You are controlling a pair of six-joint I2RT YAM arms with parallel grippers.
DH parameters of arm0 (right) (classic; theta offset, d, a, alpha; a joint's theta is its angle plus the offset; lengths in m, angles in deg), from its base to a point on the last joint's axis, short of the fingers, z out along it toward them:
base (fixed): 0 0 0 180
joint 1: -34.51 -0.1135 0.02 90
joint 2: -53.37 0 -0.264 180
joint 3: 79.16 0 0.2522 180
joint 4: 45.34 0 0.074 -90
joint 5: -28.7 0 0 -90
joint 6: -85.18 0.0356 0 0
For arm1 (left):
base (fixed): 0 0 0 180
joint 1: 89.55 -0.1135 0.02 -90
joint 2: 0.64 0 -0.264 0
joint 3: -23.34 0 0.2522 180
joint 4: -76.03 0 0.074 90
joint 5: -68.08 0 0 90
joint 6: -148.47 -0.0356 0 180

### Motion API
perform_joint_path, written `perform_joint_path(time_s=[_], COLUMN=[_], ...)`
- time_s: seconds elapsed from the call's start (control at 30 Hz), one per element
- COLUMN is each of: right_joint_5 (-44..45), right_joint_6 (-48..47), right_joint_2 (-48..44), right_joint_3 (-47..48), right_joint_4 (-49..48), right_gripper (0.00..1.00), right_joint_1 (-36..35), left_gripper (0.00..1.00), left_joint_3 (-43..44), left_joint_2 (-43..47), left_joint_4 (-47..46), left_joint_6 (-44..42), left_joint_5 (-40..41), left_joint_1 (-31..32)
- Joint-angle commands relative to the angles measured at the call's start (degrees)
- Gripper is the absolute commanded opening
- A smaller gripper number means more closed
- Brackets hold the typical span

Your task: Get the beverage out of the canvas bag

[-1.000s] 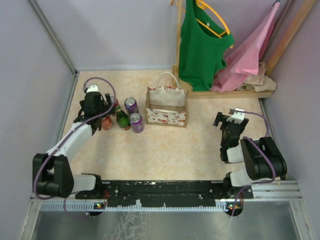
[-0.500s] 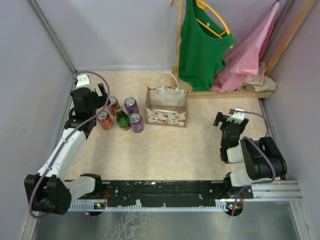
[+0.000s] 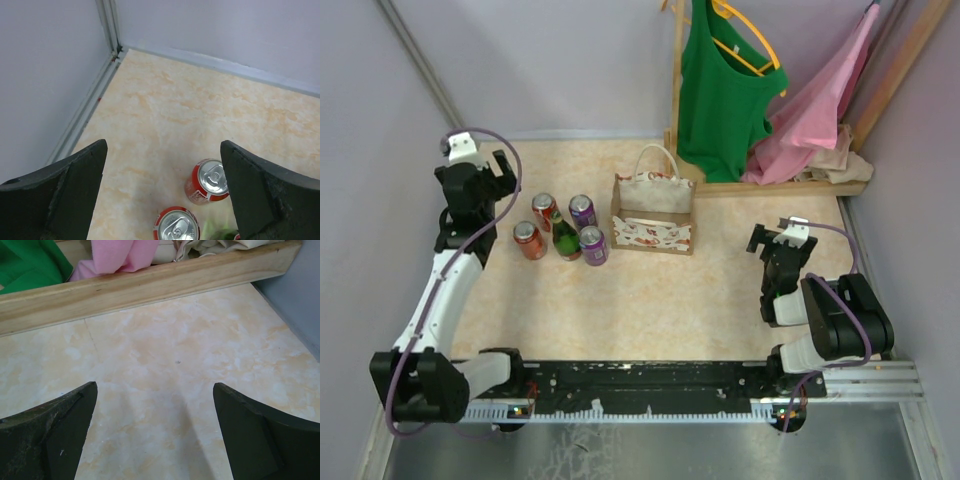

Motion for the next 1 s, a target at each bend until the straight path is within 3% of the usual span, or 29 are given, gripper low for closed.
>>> perform_joint_path(time_s=[0.0, 0.13, 0.4, 0.73, 0.97], right_joint_5=[0.25, 0.23, 0.26, 0.26, 0.26], right_joint_6=[-0.03, -0.07, -0.02, -0.04, -0.03], right_joint_2=[-0.47, -0.47, -0.46, -0.47, -0.44], right_joint_3=[1.23, 1.22, 1.20, 1.17, 1.18], right_joint_4=[-2.42, -2.44, -2.49, -2.49, -2.49], right_gripper=[0.99, 0.99, 0.99, 0.99, 0.99], right_joint_1=[0.31, 0.29, 0.29, 0.29, 0.29], left_gripper=[1.00, 1.00, 1.00, 1.00, 1.00], left_joint_3=[3.06, 1.19, 3.52, -0.15, -0.39], left_joint_2=[5.61, 12.46, 18.40, 27.97, 28.21], left_joint_4=[-2.57, -7.62, -9.97, -16.49, -16.91], left_joint_6=[-4.74, -5.71, -11.87, -13.33, -13.55], left_joint_5=[3.40, 12.99, 21.03, 17.91, 17.51], left_joint_1=[0.03, 0.00, 0.05, 0.08, 0.07])
